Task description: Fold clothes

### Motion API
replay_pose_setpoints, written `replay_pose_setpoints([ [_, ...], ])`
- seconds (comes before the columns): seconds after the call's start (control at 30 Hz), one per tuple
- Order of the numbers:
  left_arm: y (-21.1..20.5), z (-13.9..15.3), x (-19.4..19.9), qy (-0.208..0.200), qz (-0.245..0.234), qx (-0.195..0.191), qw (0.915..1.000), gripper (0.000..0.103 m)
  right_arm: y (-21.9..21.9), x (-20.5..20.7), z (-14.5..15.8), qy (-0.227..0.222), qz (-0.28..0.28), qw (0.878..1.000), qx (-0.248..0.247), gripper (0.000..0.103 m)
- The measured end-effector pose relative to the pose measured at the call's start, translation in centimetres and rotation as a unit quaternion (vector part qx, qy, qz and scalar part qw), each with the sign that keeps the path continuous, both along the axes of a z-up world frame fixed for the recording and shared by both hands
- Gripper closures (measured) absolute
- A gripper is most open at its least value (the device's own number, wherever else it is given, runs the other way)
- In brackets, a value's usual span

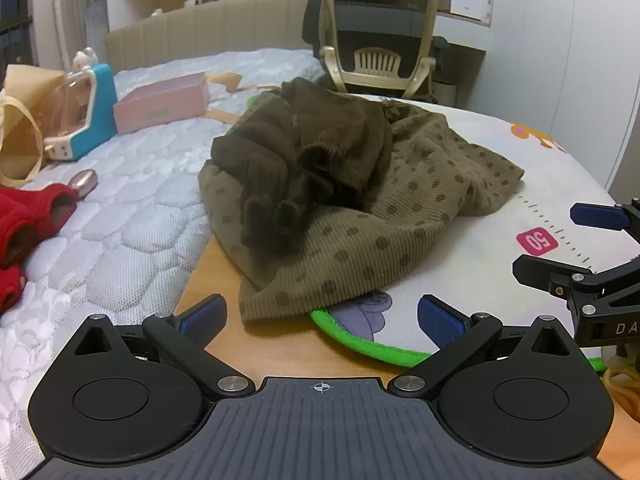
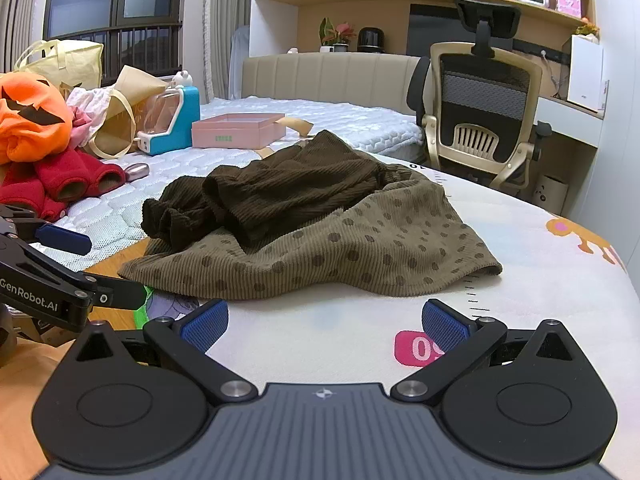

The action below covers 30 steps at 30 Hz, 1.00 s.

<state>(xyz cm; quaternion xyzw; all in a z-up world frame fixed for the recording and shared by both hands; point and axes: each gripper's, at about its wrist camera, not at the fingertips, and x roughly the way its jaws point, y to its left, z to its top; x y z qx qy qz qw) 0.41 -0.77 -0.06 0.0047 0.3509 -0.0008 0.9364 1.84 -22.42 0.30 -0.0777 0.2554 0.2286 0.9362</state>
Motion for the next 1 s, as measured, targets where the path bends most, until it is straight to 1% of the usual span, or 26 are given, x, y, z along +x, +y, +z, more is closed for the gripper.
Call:
replay_pose_setpoints([
  [1.0, 0.01, -0.14, 0.09, 0.003, 0.001, -0.001, 1.0000, 0.000, 0.16, 0.15, -0.36, 0.005, 0.000, 1.000, 0.000, 0.000],
])
